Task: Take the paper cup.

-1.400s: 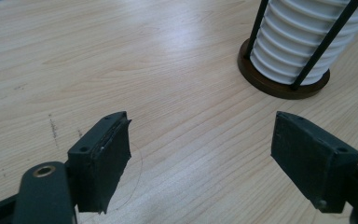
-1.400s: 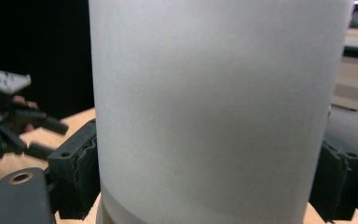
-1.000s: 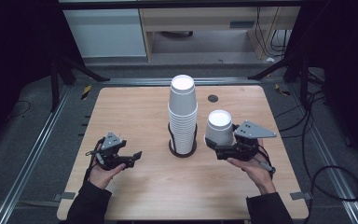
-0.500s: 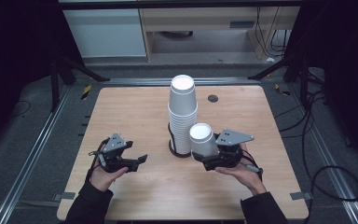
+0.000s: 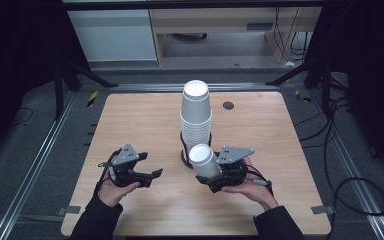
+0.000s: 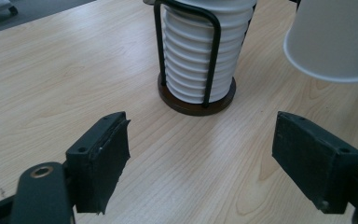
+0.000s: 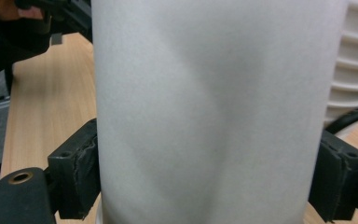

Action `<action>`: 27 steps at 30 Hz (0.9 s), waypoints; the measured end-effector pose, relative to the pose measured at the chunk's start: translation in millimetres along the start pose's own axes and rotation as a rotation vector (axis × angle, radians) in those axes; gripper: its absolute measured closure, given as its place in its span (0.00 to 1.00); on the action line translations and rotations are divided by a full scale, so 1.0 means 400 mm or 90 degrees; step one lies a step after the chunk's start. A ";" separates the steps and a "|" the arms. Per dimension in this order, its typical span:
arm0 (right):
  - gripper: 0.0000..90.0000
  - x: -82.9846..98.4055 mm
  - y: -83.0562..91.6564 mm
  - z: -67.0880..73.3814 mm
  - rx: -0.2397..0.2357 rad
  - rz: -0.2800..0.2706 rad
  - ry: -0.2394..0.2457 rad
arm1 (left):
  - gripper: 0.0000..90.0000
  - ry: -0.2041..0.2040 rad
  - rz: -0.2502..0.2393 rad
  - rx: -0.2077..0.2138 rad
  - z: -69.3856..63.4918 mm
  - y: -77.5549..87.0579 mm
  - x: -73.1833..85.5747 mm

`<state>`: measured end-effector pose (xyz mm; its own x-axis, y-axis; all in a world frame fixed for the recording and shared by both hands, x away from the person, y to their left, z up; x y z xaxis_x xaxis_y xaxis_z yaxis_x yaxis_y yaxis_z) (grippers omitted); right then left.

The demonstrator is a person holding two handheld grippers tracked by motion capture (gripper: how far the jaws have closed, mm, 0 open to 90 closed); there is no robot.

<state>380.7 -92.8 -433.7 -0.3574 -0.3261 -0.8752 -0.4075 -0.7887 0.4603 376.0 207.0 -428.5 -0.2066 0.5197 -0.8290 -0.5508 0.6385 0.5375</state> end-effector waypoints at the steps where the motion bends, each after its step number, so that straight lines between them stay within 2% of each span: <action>1: 0.15 0.001 -0.003 0.002 -0.002 0.003 0.002 | 0.20 -0.002 -0.001 0.005 -0.004 -0.001 -0.003; 20: 0.16 0.018 -0.086 0.028 -0.052 0.063 0.044 | 0.19 -0.015 -0.030 0.067 -0.035 0.003 -0.027; 27: 0.16 0.023 -0.108 0.027 -0.056 0.079 0.059 | 0.18 -0.028 -0.028 0.092 -0.050 -0.006 -0.031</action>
<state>386.2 -55.9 -460.1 -0.3201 -0.4668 -0.8244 -0.2879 -0.7811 0.5540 363.7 187.6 -422.6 -0.1477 0.5112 -0.8466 -0.4358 0.7348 0.5198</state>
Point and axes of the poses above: each handheld gripper's, and its own axes: y roughly backward along the jaws, x roughly out of its underside, z roughly to its left, the point moved 2 cm from there along -y, roughly forward along the jaws, and after that the axes turned 12 degrees about -y, right-handed, at the moved point
